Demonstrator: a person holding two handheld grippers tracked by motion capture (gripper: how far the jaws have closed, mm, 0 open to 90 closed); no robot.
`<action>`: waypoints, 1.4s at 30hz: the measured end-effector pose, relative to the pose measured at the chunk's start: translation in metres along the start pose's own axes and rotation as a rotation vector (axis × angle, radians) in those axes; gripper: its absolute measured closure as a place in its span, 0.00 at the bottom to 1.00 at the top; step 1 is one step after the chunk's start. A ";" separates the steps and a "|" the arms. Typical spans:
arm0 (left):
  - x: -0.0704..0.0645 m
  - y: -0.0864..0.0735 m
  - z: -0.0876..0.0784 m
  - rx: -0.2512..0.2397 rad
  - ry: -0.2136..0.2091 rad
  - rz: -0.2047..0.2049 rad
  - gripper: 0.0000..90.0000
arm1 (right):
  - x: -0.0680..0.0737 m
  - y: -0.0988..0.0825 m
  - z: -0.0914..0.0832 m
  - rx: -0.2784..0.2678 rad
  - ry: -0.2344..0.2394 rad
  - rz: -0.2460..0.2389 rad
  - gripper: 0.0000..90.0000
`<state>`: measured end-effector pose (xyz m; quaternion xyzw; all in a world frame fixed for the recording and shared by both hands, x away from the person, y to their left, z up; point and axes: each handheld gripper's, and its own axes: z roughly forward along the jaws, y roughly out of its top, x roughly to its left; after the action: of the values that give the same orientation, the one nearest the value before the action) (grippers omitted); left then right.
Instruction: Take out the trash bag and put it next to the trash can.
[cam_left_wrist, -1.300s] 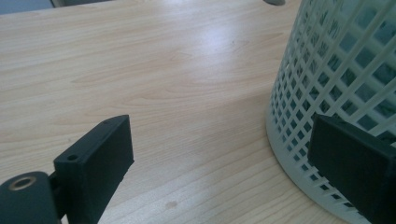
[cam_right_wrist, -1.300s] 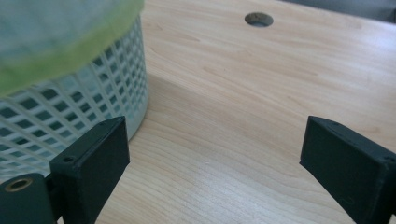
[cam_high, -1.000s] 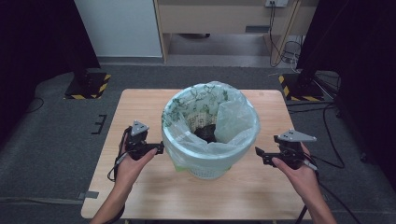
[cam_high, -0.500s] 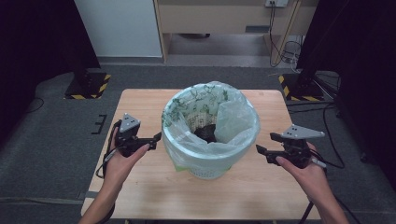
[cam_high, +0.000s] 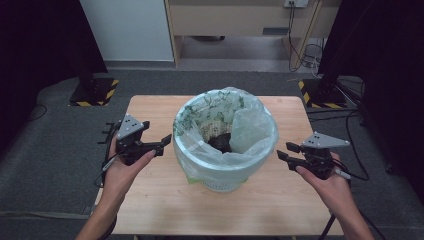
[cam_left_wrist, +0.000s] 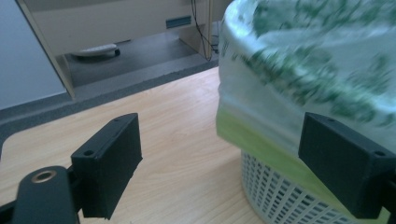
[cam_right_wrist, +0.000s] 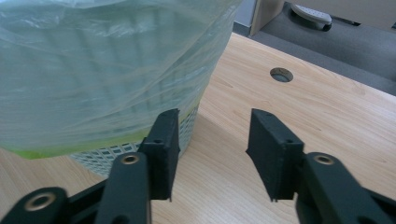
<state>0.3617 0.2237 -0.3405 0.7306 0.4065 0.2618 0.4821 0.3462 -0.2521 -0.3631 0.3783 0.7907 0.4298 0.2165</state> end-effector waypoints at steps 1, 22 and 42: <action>-0.001 0.003 -0.002 -0.011 -0.001 0.001 0.14 | 0.000 0.000 0.000 0.002 -0.001 -0.005 0.62; -0.036 0.030 0.017 -0.016 -0.223 0.117 0.07 | 0.000 0.003 0.001 -0.009 0.020 0.020 0.47; -0.016 0.033 0.023 -0.025 -0.117 0.076 0.72 | 0.007 0.009 -0.013 -0.058 0.027 0.006 0.46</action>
<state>0.3824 0.1926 -0.3193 0.7533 0.3465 0.2418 0.5040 0.3372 -0.2502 -0.3483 0.3685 0.7795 0.4585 0.2155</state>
